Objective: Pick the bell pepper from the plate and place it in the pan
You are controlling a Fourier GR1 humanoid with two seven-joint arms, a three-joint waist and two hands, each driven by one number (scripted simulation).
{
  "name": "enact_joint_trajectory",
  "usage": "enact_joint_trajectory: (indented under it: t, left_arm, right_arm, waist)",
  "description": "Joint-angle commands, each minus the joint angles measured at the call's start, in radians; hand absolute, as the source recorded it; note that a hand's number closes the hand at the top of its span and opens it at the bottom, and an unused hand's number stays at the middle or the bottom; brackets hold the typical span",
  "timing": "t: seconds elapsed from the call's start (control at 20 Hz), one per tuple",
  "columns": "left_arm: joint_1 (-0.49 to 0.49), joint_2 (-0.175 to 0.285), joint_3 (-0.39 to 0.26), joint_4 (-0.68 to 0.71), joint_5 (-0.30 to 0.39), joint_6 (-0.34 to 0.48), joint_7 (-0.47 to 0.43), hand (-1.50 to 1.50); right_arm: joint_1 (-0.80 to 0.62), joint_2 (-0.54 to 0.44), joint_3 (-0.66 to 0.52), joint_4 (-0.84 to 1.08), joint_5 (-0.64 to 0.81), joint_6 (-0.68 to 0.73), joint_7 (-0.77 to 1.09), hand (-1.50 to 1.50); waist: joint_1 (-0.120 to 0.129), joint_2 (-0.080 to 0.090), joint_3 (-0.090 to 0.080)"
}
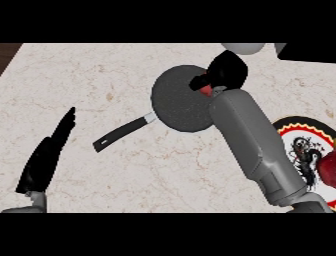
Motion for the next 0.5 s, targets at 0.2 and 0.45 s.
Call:
enact_joint_trajectory:
  t: [0.2,0.45]
  left_arm:
    - [-0.053,-0.015,-0.016,0.018,-0.009,0.004,0.011,0.00]
    - [-0.041,0.011,-0.004,0.016,0.002,-0.021,-0.002,0.00]
  right_arm:
    - [-0.023,0.002,-0.179,0.105,-0.345,-0.208,-0.119,-1.50]
    - [-0.015,0.002,-0.163,0.123,-0.384,-0.450,-0.319,-1.50]
  waist:
    - [0.036,0.013,0.003]
    - [0.040,0.010,0.002]
